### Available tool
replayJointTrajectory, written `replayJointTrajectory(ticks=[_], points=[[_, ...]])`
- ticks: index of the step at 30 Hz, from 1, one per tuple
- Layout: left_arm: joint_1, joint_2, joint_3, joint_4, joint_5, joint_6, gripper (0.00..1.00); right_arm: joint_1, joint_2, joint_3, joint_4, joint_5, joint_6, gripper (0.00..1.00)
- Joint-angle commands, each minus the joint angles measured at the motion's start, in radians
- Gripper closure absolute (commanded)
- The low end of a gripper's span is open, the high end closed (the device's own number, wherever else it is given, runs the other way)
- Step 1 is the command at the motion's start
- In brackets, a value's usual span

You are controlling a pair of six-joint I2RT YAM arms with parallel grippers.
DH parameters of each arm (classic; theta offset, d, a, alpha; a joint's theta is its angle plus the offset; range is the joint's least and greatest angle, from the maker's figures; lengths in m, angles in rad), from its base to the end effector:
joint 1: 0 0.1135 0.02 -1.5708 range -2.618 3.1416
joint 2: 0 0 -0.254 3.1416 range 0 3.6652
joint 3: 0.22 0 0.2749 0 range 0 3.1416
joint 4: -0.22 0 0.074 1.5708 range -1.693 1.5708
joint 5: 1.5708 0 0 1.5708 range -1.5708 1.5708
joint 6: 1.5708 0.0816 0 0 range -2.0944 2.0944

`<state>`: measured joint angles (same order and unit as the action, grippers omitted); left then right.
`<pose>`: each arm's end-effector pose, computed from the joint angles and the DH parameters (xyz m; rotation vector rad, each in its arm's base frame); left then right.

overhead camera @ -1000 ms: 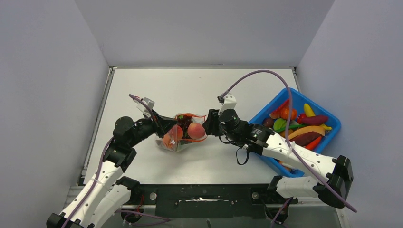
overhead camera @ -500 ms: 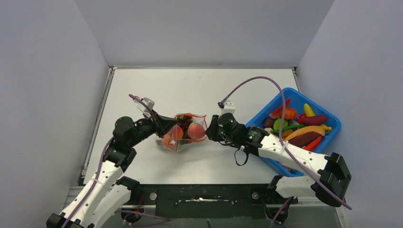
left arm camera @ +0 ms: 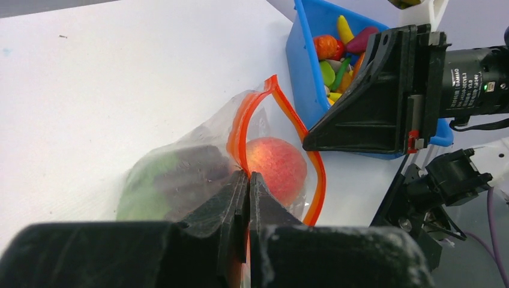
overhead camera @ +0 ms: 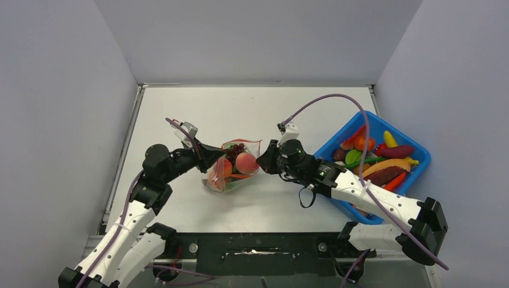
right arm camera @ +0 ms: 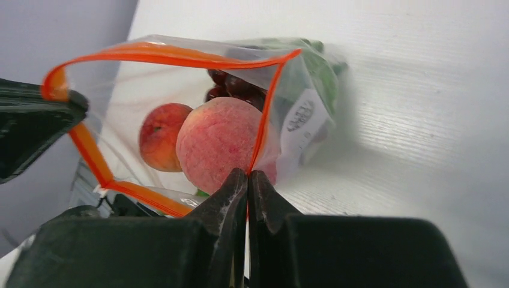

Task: Place the food in the zip-top bag and seal the zipper
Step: Zip the zipper food storage bag at the center of the board.

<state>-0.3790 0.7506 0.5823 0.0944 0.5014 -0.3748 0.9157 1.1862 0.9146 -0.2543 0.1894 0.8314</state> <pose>0.2214 -0.1304 0.2902 0.4038 1.6822 -0.9760 0.2148 0.2543 0.2574 0.0275 2.2042 0.8374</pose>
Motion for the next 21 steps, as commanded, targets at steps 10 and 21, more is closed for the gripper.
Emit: replayJointTrajectory(ticks=[10,21], points=[[-0.005,0.055,0.177,-0.087,0.175,0.245,1.0,0.008,-0.072,-0.031,0.266,0.035,0.178,1.0],[-0.004,0.08,0.107,0.071,0.355,0.136,0.72,-0.006,-0.067,-0.046,0.155,0.202,0.275,1.0]])
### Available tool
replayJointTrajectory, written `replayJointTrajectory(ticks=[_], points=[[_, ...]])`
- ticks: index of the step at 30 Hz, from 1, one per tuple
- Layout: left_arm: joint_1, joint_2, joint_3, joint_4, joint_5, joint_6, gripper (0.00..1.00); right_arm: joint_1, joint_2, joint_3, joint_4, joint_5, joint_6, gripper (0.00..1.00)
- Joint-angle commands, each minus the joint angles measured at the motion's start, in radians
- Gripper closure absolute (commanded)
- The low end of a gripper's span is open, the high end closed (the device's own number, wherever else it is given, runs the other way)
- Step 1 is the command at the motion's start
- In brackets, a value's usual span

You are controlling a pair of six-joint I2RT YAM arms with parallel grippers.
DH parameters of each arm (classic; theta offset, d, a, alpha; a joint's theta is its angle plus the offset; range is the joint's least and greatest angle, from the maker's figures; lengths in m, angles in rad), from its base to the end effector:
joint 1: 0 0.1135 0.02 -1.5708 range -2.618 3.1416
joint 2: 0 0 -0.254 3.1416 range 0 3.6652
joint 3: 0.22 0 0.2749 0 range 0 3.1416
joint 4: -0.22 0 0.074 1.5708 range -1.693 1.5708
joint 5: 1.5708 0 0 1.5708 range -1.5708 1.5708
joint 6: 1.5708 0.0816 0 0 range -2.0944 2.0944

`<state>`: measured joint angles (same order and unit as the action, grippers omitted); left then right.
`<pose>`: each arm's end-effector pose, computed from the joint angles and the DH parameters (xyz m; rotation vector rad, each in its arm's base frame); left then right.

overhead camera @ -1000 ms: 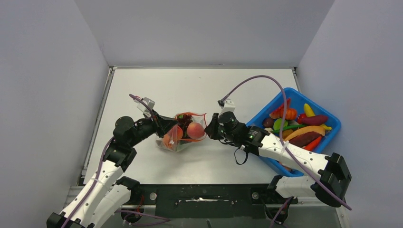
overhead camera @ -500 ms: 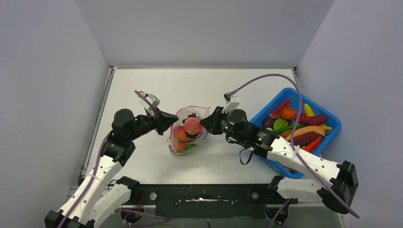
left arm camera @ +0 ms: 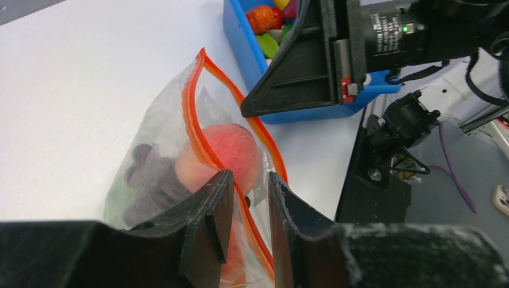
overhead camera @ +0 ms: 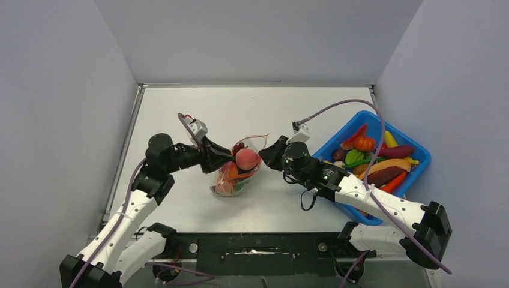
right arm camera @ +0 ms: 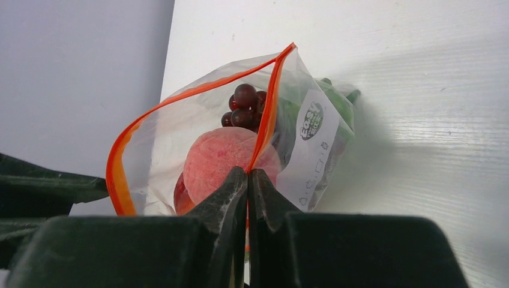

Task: Place the food in the zip-top bag and seal the zipper
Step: Zip the zipper food storage bag at the center of the board.

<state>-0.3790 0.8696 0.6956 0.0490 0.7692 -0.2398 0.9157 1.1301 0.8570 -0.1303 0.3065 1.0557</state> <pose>0.2227 -0.1498 0.3037 0.7162 1.6363 -1.1004 0.2180 0.2433 0.2691 0.3571 2.0595 0.9675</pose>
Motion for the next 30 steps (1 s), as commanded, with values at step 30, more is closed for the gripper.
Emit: replayJointTrajectory(ticks=[30], points=[[-0.021,-0.391,-0.323,-0.038,0.157,0.46,0.53,-0.022,-0.018,0.013,-0.033,0.121,0.115,1.0]])
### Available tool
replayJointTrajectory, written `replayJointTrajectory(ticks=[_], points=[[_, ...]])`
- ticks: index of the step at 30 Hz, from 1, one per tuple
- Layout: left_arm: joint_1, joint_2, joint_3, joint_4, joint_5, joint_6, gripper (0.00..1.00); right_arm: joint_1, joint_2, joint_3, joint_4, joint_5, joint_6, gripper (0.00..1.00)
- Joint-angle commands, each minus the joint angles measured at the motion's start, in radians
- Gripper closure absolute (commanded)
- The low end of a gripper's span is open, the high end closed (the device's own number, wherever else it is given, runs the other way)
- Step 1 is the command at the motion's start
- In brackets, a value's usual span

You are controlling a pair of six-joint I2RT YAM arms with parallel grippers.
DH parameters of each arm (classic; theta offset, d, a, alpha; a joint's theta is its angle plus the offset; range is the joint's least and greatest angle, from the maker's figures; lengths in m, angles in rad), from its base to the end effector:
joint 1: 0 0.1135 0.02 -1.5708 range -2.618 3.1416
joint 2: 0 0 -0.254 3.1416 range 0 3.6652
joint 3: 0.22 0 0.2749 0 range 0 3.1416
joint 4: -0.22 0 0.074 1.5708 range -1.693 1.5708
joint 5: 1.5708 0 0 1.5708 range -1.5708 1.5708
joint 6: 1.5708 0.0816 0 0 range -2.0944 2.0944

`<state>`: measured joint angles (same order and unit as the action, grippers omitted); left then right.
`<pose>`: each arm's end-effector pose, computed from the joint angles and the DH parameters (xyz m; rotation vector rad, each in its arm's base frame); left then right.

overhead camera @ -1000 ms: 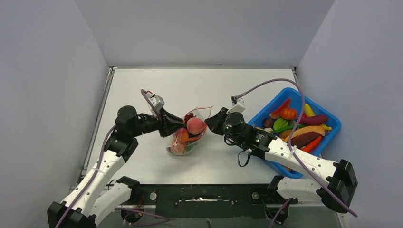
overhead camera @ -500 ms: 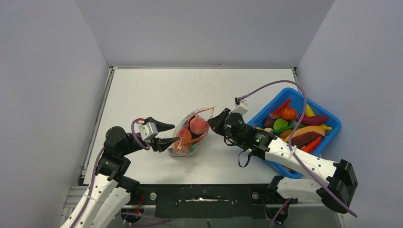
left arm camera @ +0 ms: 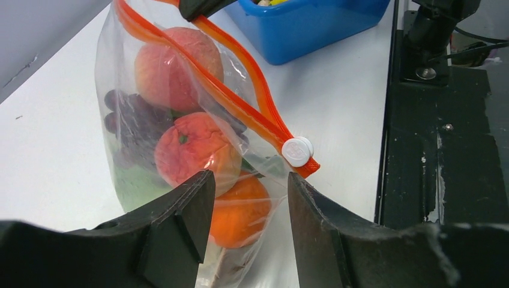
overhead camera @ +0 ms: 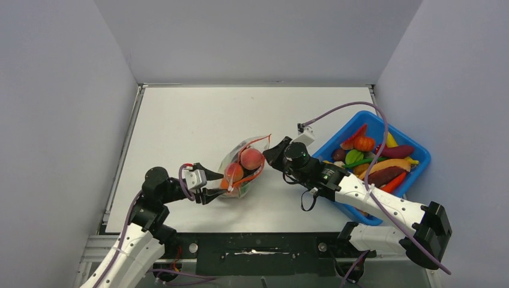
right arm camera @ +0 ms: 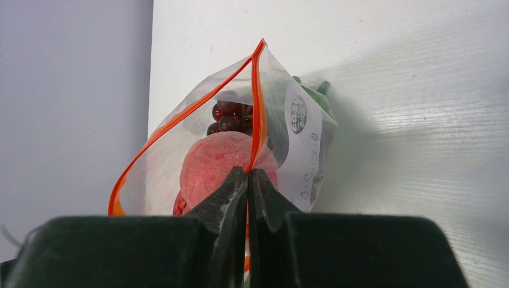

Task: Place the food in the zip-top bag and seal the zipper
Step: Zip the zipper food storage bag at the center of the board.

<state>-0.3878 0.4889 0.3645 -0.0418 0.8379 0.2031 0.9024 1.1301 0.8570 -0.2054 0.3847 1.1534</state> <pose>0.1587 -0.1303 0.2378 1.0716 1.3927 -0.8575 0.2217 0.2314 0.2597 0.5140 2.0706 0.8894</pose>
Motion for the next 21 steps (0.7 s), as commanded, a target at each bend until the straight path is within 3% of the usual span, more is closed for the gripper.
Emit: replayJointTrajectory(ticks=[1,10,21], points=[[-0.015,-0.009,0.01,0.048,0.098,0.022,0.53,-0.008,-0.02,0.011,0.043,0.043,0.019,1.0],[-0.054,0.012,0.012,0.02,0.121,0.033,0.53,-0.017,-0.035,0.003,0.037,0.045,0.024,1.0],[-0.112,0.024,0.007,0.033,0.021,0.038,0.54,-0.016,-0.023,0.014,0.042,0.02,0.029,1.0]])
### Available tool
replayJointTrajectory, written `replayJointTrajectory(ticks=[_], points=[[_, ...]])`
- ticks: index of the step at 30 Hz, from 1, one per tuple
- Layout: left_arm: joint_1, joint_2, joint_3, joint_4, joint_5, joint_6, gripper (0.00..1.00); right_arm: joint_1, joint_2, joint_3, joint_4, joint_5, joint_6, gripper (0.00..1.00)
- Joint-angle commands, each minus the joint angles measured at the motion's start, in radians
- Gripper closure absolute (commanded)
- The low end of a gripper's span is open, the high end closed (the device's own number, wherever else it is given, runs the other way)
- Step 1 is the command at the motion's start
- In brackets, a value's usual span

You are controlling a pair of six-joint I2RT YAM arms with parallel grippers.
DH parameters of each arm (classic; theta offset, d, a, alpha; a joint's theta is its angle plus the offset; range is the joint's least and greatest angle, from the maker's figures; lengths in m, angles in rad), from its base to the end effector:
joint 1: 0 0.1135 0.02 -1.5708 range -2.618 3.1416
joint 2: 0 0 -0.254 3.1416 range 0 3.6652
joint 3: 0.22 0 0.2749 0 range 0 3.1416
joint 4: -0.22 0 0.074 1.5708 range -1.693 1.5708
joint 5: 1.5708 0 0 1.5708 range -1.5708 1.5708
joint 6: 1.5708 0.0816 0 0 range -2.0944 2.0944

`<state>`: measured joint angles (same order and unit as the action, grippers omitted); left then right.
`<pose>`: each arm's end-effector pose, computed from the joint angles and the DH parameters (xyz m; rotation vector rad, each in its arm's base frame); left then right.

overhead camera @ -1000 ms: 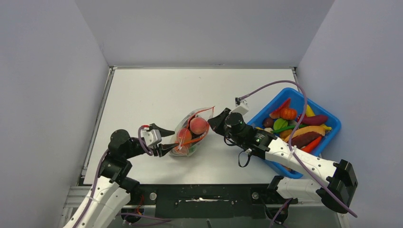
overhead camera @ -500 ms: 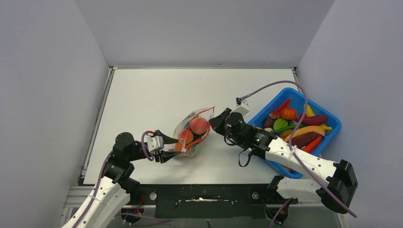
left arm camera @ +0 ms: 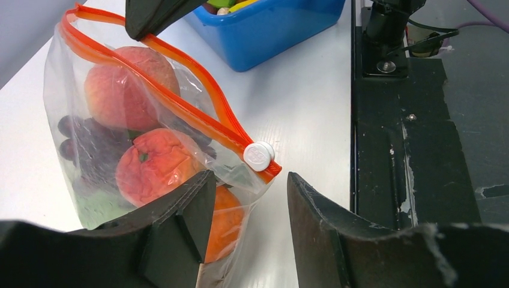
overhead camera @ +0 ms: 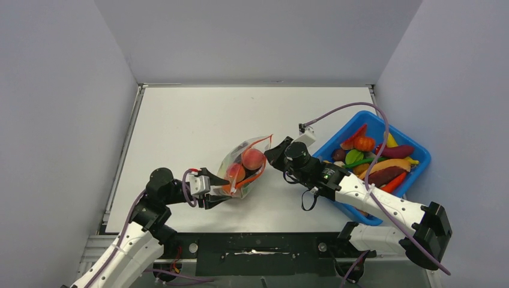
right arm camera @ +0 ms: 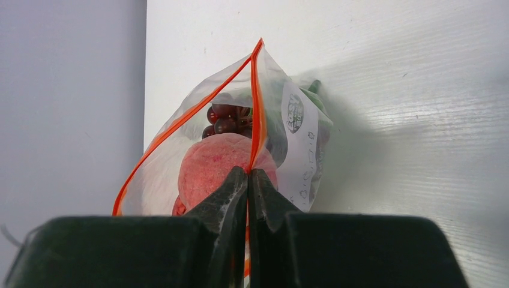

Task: Place the food in the zip-top bag and seal the zipper
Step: Zip the zipper food storage bag at the center of the board.

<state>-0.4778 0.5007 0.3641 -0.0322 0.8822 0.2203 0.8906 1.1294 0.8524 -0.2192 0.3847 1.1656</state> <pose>0.1444 -0.1457 0.2372 1.1787 1.3217 -0.9485 0.2235 0.2276 0.2563 0.5376 2.0791 0.8737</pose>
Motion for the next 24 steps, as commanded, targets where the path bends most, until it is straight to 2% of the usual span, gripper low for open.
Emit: replayJointTrajectory(ticks=[1,5,12,19,24], points=[[-0.026,0.014,0.009,0.022,-0.052,0.025,0.54,-0.004,-0.021,0.02,0.054,0.019,0.017,1.0],[-0.045,0.032,0.035,0.018,-0.099,0.025,0.56,-0.004,-0.015,0.025,0.048,0.018,0.024,1.0],[-0.078,0.031,0.003,0.121,-0.146,-0.041,0.58,-0.005,-0.017,0.017,0.05,0.013,0.04,1.0],[-0.091,0.018,0.011,0.139,-0.194,-0.037,0.64,-0.004,-0.013,0.002,0.075,0.004,0.056,1.0],[-0.093,0.02,0.012,0.158,-0.197,-0.053,0.71,-0.004,-0.01,0.003,0.078,-0.003,0.068,1.0]])
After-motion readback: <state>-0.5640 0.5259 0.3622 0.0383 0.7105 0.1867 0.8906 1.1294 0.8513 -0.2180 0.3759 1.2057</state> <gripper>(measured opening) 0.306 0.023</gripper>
